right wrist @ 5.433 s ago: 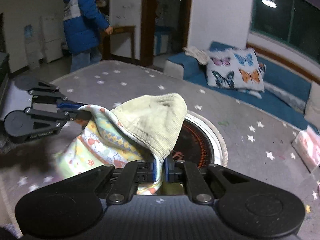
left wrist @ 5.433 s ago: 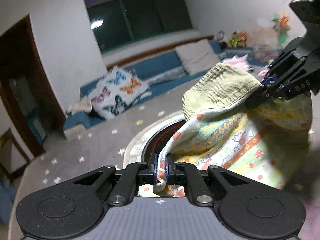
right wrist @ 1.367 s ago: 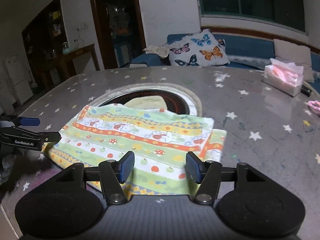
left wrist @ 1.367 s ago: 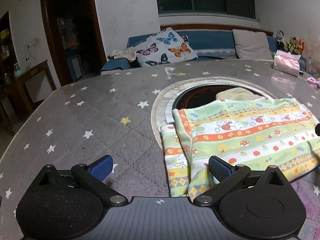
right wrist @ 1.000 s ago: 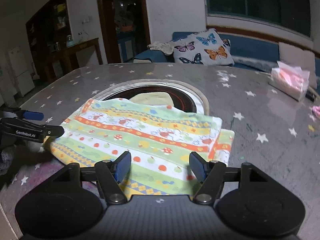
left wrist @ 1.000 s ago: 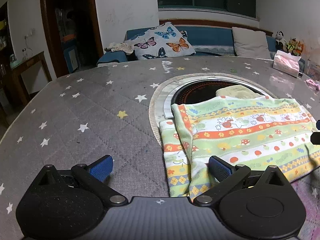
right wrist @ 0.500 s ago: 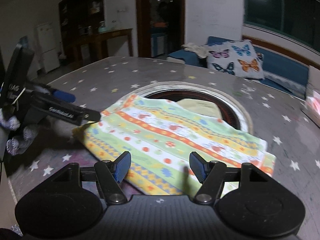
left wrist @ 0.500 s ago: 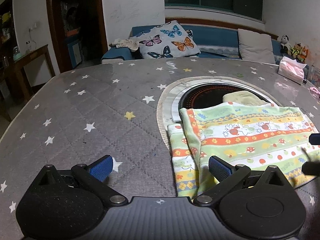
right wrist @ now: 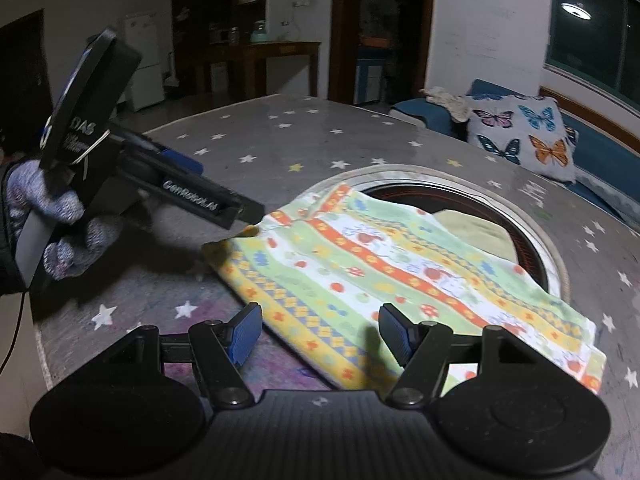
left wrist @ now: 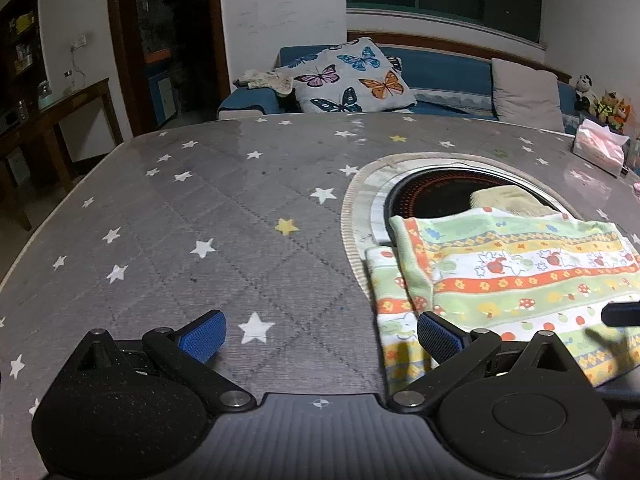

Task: Fold clothes

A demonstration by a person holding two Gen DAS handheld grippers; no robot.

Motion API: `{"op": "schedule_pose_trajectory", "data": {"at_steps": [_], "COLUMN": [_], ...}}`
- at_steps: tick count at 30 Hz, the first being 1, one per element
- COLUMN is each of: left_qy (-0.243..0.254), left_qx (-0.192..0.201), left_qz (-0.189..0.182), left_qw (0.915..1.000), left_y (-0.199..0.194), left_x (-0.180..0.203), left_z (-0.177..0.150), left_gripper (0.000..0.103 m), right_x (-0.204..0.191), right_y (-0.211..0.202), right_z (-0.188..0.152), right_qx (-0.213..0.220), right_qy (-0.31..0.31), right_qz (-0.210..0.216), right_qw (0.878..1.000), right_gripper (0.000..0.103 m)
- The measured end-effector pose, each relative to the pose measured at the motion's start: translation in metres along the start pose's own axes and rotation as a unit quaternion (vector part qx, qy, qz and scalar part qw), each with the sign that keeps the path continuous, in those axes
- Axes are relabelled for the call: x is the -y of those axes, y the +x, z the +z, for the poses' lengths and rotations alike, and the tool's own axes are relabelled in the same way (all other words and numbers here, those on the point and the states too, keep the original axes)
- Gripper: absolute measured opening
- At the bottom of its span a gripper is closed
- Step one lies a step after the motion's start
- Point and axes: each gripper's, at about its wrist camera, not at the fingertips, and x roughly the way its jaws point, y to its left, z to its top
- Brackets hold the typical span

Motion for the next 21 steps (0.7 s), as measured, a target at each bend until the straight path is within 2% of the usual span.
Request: {"op": "schedule_pose_trajectory", "data": {"at_steps": [4,9,13,17,21], "left_qy": [-0.009,-0.036,-0.069,-0.099,-0.128], "left_qx": [0.003,-0.001,-0.012,-0.023,-0.037], "left_qz": [0.001,-0.014,-0.042,-0.072,-0.097], "left_qw": [1.0000,0.9993,0.9967,0.9923,0.9862], "left_y": [-0.001,-0.002,-0.002,0.002,0.007], "left_x": [-0.006,-0.016,-0.025,-0.030,-0.034], "left_z": [0.002,0.005,0.008,0.011,0.013], "left_gripper": [0.103,0.103,0.103,0.103,0.103], "right_x": [-0.010,-0.028,-0.045,-0.062,-0.063], "right_y": [0.006,0.018,0.032,0.048,0.052], "right_z": [0.005,0.014,0.020,0.023,0.025], "right_qx": [-0.001,-0.001,-0.002,-0.009,-0.002], "right_qy": [-0.021,-0.056,-0.088,-0.123,-0.125], "right_qz": [0.009,0.023,0.032,0.031,0.021], "right_qw": [1.000,0.998,0.996,0.992,0.992], "right_gripper": [0.063,0.057,0.055,0.047,0.040]}}
